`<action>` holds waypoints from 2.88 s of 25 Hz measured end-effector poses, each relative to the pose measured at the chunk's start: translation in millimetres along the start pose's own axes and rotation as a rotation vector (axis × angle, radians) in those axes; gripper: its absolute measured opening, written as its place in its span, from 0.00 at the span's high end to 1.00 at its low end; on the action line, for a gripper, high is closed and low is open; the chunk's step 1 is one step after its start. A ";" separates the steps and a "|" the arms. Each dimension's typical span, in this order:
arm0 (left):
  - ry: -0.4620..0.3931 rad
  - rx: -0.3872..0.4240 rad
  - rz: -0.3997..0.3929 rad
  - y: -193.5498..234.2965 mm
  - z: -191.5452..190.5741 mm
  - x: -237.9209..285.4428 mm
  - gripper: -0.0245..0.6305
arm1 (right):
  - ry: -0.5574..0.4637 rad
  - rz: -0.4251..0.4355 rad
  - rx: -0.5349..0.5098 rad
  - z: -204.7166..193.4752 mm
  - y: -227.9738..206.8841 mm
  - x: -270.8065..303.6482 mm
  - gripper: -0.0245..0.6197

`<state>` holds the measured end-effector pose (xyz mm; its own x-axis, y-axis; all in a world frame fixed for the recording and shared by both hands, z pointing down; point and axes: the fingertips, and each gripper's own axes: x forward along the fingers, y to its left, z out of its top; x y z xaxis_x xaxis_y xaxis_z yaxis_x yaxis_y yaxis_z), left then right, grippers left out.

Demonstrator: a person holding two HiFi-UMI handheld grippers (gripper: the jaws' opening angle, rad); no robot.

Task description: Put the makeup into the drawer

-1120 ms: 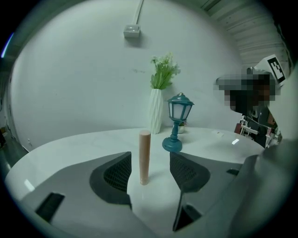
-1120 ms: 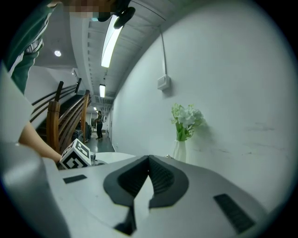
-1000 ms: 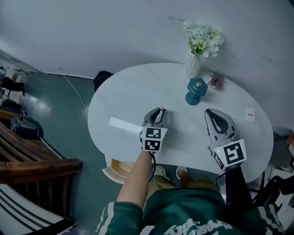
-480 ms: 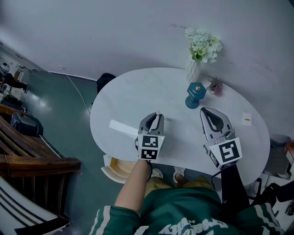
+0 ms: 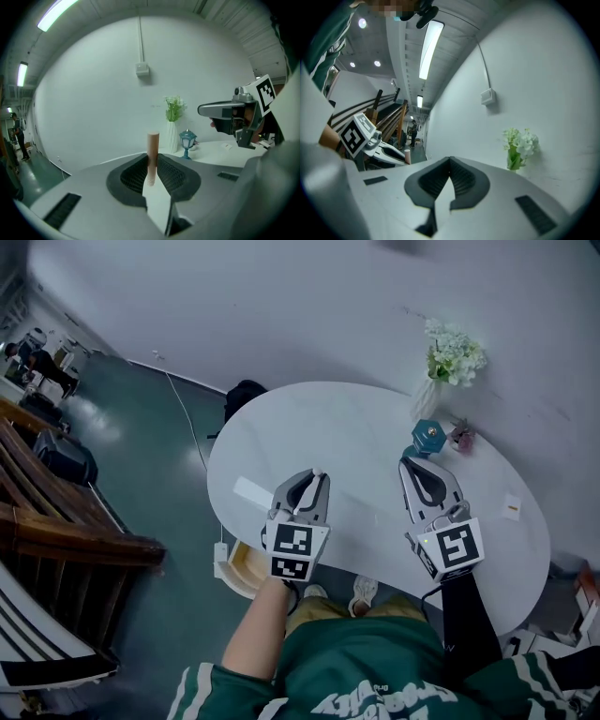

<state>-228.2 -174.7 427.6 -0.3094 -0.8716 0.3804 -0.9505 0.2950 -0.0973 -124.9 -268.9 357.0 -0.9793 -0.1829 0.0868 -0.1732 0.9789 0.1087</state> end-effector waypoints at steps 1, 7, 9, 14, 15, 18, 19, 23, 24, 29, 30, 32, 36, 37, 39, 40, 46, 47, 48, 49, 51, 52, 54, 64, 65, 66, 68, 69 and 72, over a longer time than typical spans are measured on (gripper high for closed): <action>-0.004 0.000 0.007 2.6 3.8 -8.1 0.86 | -0.006 0.012 0.000 2.6 5.0 3.8 0.95; -0.045 -0.003 0.068 23.5 22.0 -58.7 0.86 | -0.037 0.088 0.003 15.1 41.8 30.5 0.95; -0.052 -0.014 0.089 36.3 20.9 -73.0 0.86 | -0.037 0.109 0.003 17.5 57.7 38.3 0.95; -0.039 -0.040 0.134 73.4 2.1 -103.4 0.86 | -0.022 0.158 -0.003 22.0 105.4 57.2 0.95; -0.038 -0.047 0.141 80.9 -2.3 -109.6 0.86 | -0.019 0.167 -0.003 22.3 115.5 61.4 0.95; -0.029 -0.061 0.159 101.6 -19.4 -129.8 0.86 | -0.010 0.201 -0.001 21.1 150.0 74.8 0.95; -0.024 -0.066 0.167 109.1 -26.3 -137.3 0.86 | -0.007 0.217 0.000 20.5 163.6 79.7 0.95; 0.001 -0.087 0.197 142.9 -52.6 -169.0 0.86 | 0.002 0.281 -0.002 22.3 221.3 100.3 0.95; 0.007 -0.091 0.204 150.9 -58.1 -177.1 0.86 | 0.004 0.294 -0.002 23.7 234.3 104.9 0.95; 0.034 -0.111 0.249 182.3 -82.3 -214.2 0.86 | 0.001 0.349 0.007 29.8 286.1 122.9 0.95; 0.039 -0.115 0.257 187.3 -87.2 -220.4 0.86 | -0.001 0.357 0.009 30.4 294.7 125.4 0.95; 0.045 -0.123 0.271 196.0 -95.8 -231.5 0.86 | -0.005 0.371 0.011 30.8 309.9 129.3 0.95; 0.045 -0.128 0.273 206.5 -105.7 -245.0 0.86 | -0.006 0.382 0.012 30.6 332.7 135.5 0.95; 0.049 -0.127 0.264 206.7 -108.3 -246.1 0.86 | -0.004 0.382 0.013 30.3 337.3 137.0 0.95; 0.068 -0.117 0.232 201.8 -116.7 -244.3 0.86 | 0.002 0.380 0.014 29.3 344.4 139.5 0.95; 0.084 -0.107 0.212 197.1 -123.6 -241.4 0.86 | 0.005 0.379 0.013 28.5 346.5 140.3 0.95; 0.257 -0.057 0.069 165.3 -198.0 -210.0 0.86 | 0.049 0.337 0.014 14.2 336.2 138.1 0.95; 0.297 -0.050 0.048 161.1 -214.0 -204.3 0.86 | 0.060 0.327 0.015 9.7 332.5 137.1 0.95; 0.332 -0.048 0.029 157.3 -229.0 -198.6 0.86 | 0.070 0.317 0.017 5.0 328.6 136.1 0.95; 0.363 -0.049 0.008 153.2 -242.9 -192.6 0.86 | 0.080 0.306 0.020 0.3 324.5 134.9 0.95; 0.417 -0.049 -0.041 141.7 -267.8 -180.2 0.86 | 0.101 0.285 0.025 -9.6 315.8 131.2 0.95; 0.443 -0.044 -0.069 134.4 -279.3 -174.3 0.86 | 0.111 0.274 0.029 -14.7 311.5 128.6 0.95; 0.494 -0.021 -0.126 119.0 -300.7 -163.8 0.86 | 0.130 0.251 0.034 -24.2 303.2 123.1 0.95; 0.711 0.197 -0.339 65.2 -391.2 -126.4 0.86 | 0.196 0.172 0.027 -48.9 264.2 98.5 0.95; 0.724 0.220 -0.357 60.9 -397.6 -122.2 0.86 | 0.206 0.164 0.026 -51.9 260.8 95.5 0.95; 0.733 0.244 -0.375 56.7 -402.9 -117.9 0.86 | 0.216 0.157 0.025 -55.2 257.3 92.7 0.95; 0.750 0.301 -0.407 48.9 -412.7 -110.1 0.86 | 0.230 0.147 0.021 -61.3 249.7 87.4 0.95; 0.761 0.333 -0.420 45.9 -418.2 -106.9 0.86 | 0.235 0.142 0.021 -64.4 245.4 84.8 0.95; 0.804 0.402 -0.469 36.8 -436.0 -101.1 0.86 | 0.256 0.129 0.023 -74.2 233.8 77.6 0.95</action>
<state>-220.0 95.1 786.6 0.0662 -0.2999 0.9517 -0.9561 -0.2920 -0.0255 -233.6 -61.0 462.6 -0.9355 -0.0706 0.3462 -0.0536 0.9969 0.0584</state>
